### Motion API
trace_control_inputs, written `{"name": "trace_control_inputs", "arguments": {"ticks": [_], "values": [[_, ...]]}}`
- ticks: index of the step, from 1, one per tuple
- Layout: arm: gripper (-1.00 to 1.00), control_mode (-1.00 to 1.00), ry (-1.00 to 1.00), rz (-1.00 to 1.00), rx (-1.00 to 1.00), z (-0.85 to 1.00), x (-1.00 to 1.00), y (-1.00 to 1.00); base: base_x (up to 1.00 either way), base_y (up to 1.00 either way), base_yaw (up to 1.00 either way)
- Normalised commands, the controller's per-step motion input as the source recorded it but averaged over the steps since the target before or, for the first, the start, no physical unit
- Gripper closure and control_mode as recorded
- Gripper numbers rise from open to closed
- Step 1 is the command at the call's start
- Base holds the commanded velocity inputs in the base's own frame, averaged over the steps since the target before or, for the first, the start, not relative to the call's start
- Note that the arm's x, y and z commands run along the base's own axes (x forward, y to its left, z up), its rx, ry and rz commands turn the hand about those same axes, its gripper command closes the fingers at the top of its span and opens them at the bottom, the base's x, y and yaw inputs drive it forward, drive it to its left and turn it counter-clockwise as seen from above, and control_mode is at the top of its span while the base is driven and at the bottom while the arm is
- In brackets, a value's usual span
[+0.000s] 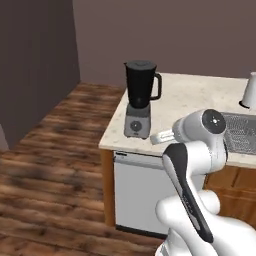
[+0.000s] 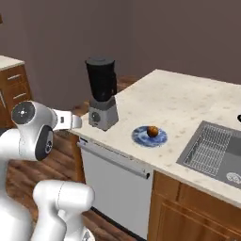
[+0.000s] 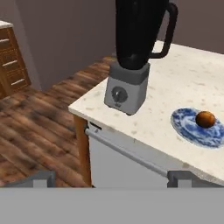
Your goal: Pick the peach and orange from the fridge and place them on the plate next to the blender to make a fruit smoothie.
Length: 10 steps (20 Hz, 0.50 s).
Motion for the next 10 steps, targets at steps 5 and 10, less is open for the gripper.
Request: {"name": "trace_control_inputs", "arguments": {"ticks": [5, 10], "values": [[-1.0, 1.0, 0.0, 0.0, 0.0, 0.0, 0.0, 0.0, -0.05, 0.02, 1.0], [-1.0, 1.0, 0.0, 0.0, 0.0, 0.0, 0.0, 0.0, 0.02, 0.27, 0.97]]}}
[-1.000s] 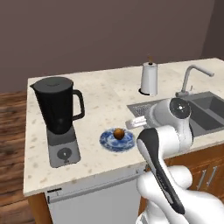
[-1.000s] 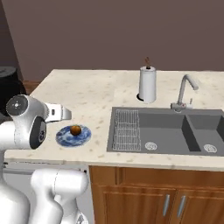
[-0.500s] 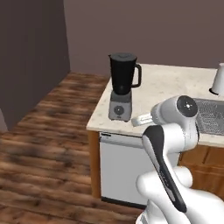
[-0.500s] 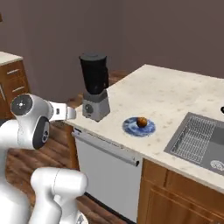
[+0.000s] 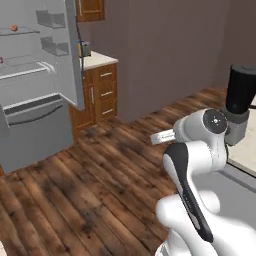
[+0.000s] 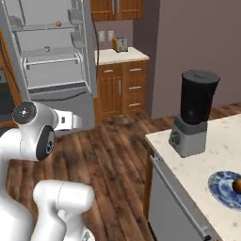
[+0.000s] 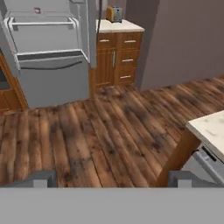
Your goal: Pick the peach and orange from the fridge and place them on the plate next to the blender to make a fruit smoothie.
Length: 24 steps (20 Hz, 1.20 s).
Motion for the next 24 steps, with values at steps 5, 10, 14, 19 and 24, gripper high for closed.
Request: {"name": "trace_control_inputs", "arguments": {"ticks": [5, 10, 14, 19, 24], "values": [[-1.0, 1.0, 0.0, 0.0, 0.0, 0.0, 0.0, 0.0, 0.6, 0.5, 0.71], [-1.0, 1.0, 0.0, 0.0, 0.0, 0.0, 0.0, 0.0, 1.0, 0.54, 0.33], [-1.0, 1.0, 0.0, 0.0, 0.0, 0.0, 0.0, 0.0, 1.0, 0.43, 0.05], [-1.0, 1.0, 0.0, 0.0, 0.0, 0.0, 0.0, 0.0, 1.0, 0.26, 0.0], [-1.0, 1.0, 0.0, 0.0, 0.0, 0.0, 0.0, 0.0, 1.0, 0.19, 0.0]]}}
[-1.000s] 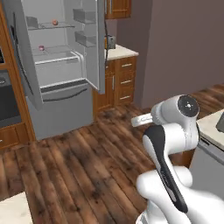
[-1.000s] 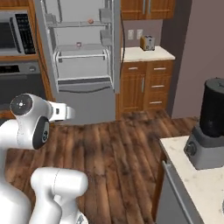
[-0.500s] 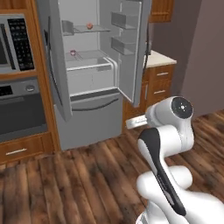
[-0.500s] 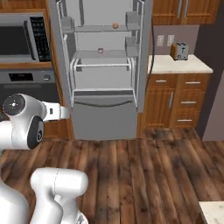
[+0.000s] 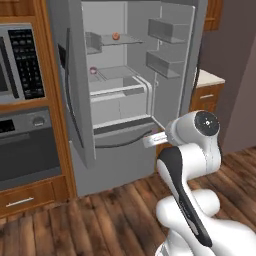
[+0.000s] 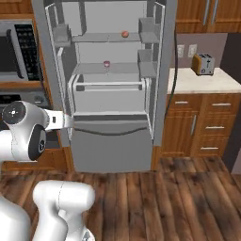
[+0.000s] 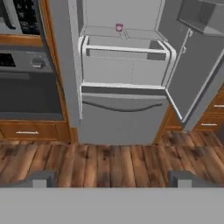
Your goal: Pick the peach and orange from the fridge and place them on the plate next to the blender to make a fruit smoothie.
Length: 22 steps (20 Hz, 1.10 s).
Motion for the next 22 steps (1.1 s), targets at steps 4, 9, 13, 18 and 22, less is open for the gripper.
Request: {"name": "trace_control_inputs", "arguments": {"ticks": [4, 9, 13, 18, 22], "values": [[-1.0, 1.0, 0.0, 0.0, 0.0, 0.0, 0.0, 0.0, 1.0, 0.29, 0.0], [-1.0, 1.0, 0.0, 0.0, 0.0, 0.0, 0.0, 0.0, 1.0, 0.15, -0.02], [-1.0, 1.0, 0.0, 0.0, 0.0, 0.0, 0.0, 0.0, 1.0, 0.0, -0.06], [-1.0, 1.0, 0.0, 0.0, 0.0, 0.0, 0.0, 0.0, 1.0, -0.32, -0.14], [-1.0, 1.0, 0.0, 0.0, 0.0, 0.0, 0.0, 0.0, 0.76, -0.74, 0.0]]}}
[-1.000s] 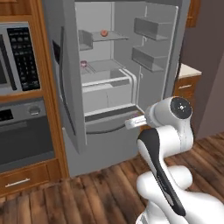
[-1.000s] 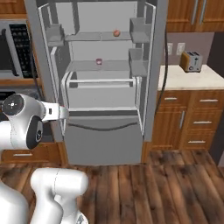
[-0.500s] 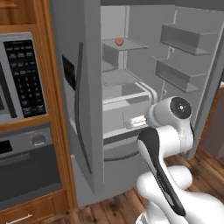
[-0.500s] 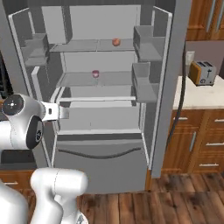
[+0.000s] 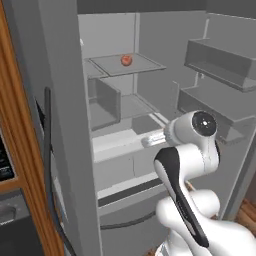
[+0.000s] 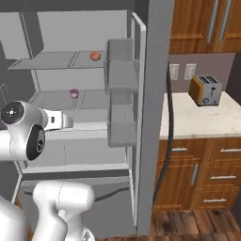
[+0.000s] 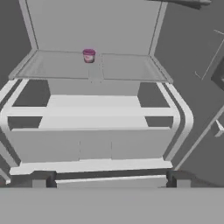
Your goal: Pick the peach and orange from the fridge and place them on the plate next to the blender to make a fruit smoothie.
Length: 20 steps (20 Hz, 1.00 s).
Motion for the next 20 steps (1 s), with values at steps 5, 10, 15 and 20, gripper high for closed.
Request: {"name": "trace_control_inputs", "arguments": {"ticks": [5, 10, 15, 20], "values": [[-1.0, 1.0, 0.0, 0.0, 0.0, 0.0, 0.0, 0.0, 0.55, -0.13, 0.02], [-1.0, 1.0, 0.0, 0.0, 0.0, 0.0, 0.0, 0.0, 0.63, 0.05, 0.0], [-1.0, 1.0, 0.0, 0.0, 0.0, 0.0, 0.0, 0.0, 0.66, 0.0, 0.0], [-1.0, -1.0, -0.1, 0.0, 0.0, 0.4, -0.01, -0.06, 0.07, -0.01, 0.0]]}}
